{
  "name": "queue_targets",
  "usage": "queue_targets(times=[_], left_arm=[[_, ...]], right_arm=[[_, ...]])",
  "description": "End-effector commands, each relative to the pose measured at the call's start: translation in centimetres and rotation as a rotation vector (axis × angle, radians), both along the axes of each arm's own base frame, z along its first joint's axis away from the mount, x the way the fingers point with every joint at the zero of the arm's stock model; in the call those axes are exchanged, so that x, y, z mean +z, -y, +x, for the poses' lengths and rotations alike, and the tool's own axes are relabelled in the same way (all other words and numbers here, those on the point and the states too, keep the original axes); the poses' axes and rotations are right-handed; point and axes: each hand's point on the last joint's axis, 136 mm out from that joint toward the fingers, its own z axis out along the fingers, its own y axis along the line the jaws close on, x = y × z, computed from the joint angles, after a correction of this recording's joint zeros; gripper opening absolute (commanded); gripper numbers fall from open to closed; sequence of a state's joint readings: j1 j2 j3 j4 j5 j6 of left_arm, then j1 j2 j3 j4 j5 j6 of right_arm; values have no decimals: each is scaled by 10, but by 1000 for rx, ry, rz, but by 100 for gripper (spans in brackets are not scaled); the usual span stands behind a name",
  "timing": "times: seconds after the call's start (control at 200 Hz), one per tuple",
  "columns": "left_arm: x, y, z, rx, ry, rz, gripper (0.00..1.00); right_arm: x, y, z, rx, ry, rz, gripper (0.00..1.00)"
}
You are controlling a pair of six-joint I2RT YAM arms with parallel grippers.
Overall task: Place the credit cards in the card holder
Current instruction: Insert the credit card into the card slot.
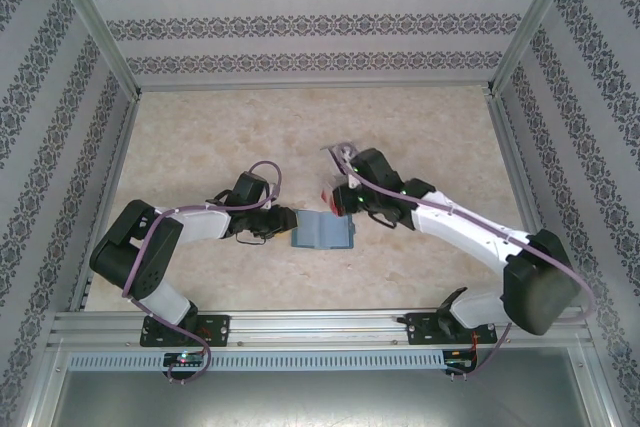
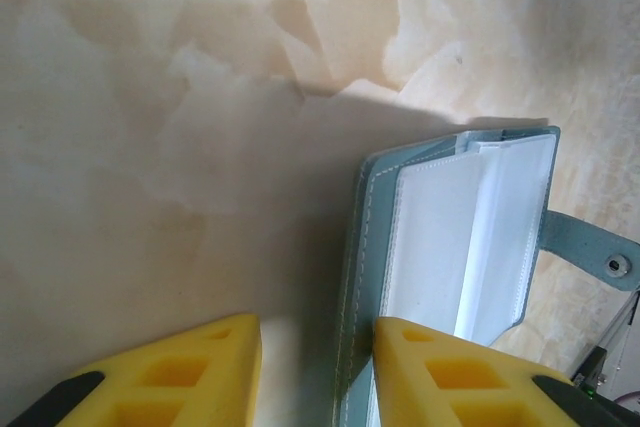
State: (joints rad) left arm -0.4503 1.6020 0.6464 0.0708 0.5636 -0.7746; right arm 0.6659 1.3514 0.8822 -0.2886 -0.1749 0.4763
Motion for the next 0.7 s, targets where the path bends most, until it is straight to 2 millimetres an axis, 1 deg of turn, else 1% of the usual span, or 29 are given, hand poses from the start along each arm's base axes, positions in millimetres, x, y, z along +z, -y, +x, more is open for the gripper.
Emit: queue_targets(times=[0.0, 0.09, 0.215, 0.315, 0.425, 0.525, 0.694], left_arm=[[-5, -5, 3, 0, 6, 45, 36], [-11, -10, 4, 8, 1, 82, 35], [-14, -6, 3, 1, -16, 65, 34], [-22, -11, 3, 5, -31, 108, 29], [-25, -7, 2, 0, -51, 83, 24], [-30, -10, 3, 8, -56, 108, 23], [-31, -9, 3, 8, -54, 102, 20]], right_arm=[[-10, -15, -30, 44, -163, 215, 0], [-28, -7, -36, 22, -217, 247, 0], [-46, 0, -37, -9, -285, 320, 0], [-52, 1, -37, -23, -318, 396, 0], [-61, 2, -39, -14, -348, 413, 0], [-67, 2, -40, -16, -368, 437, 0], [-80, 4, -36, -43, -398, 437, 0]])
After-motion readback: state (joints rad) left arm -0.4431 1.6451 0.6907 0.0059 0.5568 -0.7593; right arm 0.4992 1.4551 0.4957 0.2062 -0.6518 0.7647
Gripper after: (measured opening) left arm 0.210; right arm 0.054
